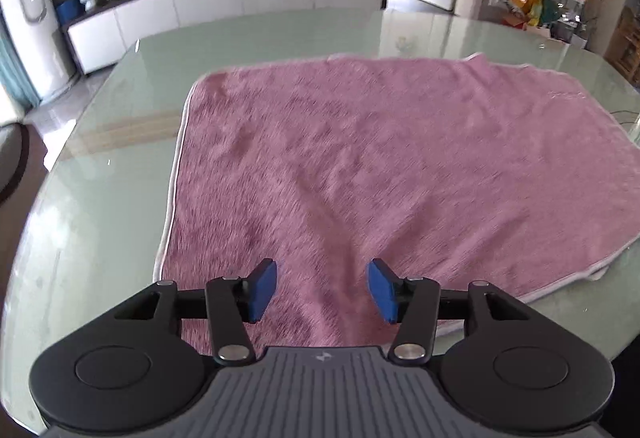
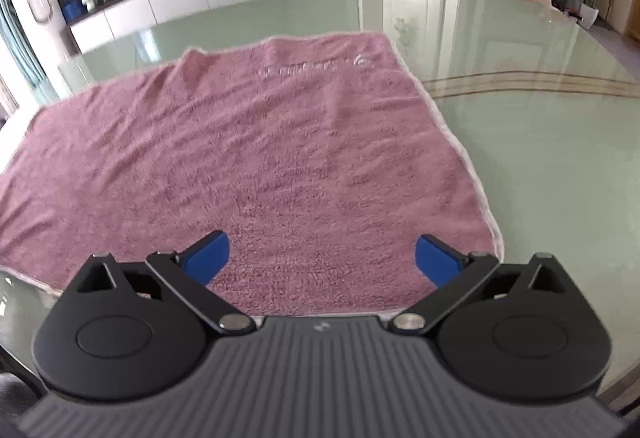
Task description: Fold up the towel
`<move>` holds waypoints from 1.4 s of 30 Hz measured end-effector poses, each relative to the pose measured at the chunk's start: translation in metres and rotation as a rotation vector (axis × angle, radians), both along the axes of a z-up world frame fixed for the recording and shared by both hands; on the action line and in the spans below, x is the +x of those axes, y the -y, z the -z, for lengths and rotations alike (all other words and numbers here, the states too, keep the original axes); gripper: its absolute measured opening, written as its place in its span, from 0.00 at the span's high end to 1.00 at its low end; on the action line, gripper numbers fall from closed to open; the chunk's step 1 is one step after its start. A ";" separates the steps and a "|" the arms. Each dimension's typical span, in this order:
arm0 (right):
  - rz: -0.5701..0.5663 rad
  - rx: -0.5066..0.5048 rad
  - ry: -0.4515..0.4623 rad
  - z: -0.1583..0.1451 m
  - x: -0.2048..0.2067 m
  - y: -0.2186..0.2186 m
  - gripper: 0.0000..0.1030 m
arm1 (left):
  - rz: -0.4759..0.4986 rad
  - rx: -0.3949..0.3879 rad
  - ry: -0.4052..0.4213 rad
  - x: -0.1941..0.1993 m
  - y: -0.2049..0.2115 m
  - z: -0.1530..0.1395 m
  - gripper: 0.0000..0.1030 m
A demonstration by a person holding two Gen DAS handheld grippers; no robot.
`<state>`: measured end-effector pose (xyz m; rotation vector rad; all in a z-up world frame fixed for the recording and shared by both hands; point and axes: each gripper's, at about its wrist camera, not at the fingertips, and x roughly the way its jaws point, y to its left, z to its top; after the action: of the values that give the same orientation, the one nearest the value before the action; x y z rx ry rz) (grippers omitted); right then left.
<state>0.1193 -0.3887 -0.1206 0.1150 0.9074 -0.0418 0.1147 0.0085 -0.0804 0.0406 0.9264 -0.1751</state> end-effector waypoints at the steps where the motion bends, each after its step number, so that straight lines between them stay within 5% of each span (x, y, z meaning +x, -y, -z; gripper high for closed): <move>1: -0.007 -0.015 -0.013 0.003 -0.001 -0.004 0.01 | 0.002 0.002 -0.005 0.001 0.000 0.003 0.47; 8: -0.001 -0.066 -0.043 0.026 -0.009 -0.015 0.00 | 0.005 -0.006 -0.035 0.010 -0.010 0.020 0.44; 37: 0.052 -0.074 -0.051 0.029 -0.027 -0.020 0.00 | -0.071 0.032 -0.044 -0.021 -0.031 0.022 0.44; 42: 0.050 -0.074 -0.059 0.029 -0.025 -0.021 0.00 | -0.087 -0.056 -0.025 -0.014 -0.032 0.007 0.45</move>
<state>0.0946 -0.3680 -0.1492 0.0678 0.9608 -0.1253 0.1008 0.0401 -0.0870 -0.0541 0.9458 -0.1208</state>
